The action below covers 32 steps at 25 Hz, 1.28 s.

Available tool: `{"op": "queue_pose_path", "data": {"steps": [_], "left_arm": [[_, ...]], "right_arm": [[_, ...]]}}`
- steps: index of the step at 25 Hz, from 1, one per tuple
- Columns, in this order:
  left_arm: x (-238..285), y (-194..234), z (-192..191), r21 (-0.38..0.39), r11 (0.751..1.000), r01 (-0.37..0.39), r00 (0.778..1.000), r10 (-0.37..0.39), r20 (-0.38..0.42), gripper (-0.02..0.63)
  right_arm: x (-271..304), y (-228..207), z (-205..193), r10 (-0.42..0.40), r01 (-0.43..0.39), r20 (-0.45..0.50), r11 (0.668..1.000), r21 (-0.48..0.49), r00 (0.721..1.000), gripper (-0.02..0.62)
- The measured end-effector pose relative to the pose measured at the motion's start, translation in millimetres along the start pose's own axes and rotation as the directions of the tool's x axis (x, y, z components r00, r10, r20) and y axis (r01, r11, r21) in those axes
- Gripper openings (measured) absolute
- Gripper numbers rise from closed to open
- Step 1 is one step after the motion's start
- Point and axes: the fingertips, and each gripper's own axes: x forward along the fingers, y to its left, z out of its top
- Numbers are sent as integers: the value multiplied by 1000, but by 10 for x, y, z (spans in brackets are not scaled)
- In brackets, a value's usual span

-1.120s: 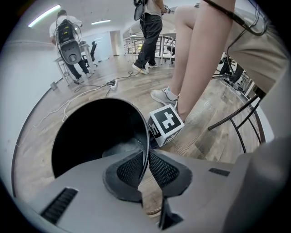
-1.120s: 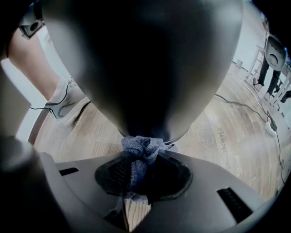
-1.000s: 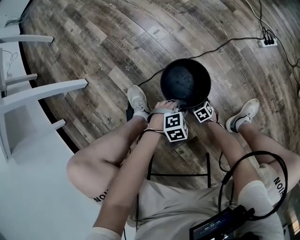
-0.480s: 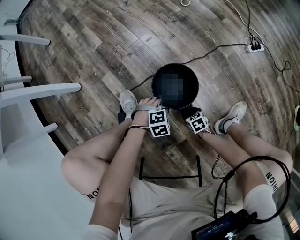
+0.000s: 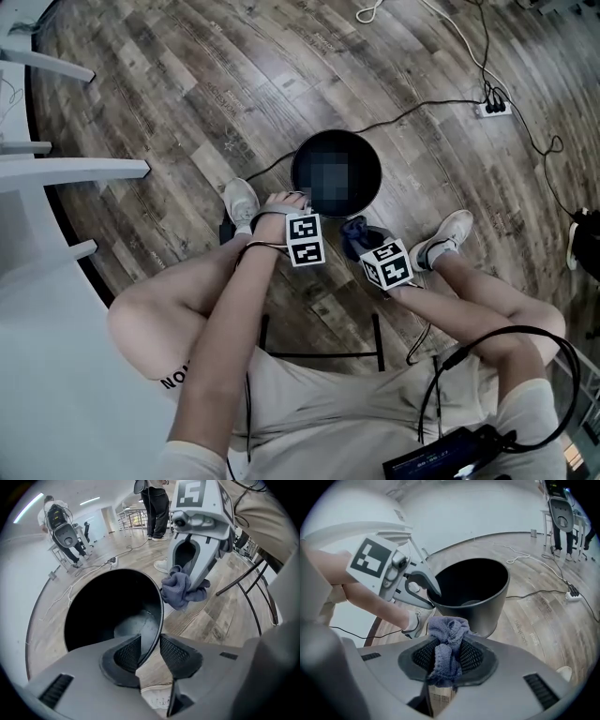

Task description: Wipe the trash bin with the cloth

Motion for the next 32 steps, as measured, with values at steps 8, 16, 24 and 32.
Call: {"op": "queue_pose_path", "data": {"steps": [8, 16, 24, 32], "left_arm": [[41, -64, 125, -44, 999, 9, 1000, -10, -6, 127], [52, -137, 178, -53, 998, 33, 999, -34, -4, 112], [31, -142, 185, -14, 999, 49, 999, -49, 8, 101], [9, -134, 193, 3, 998, 64, 998, -64, 18, 97]], "right_arm": [[-192, 110, 175, -18, 20, 45, 999, -43, 999, 103], [-34, 29, 187, -38, 41, 44, 997, -69, 998, 103], [130, -28, 109, -45, 46, 16, 995, -86, 999, 103], [370, -127, -25, -61, 60, -19, 995, -77, 998, 103]]}}
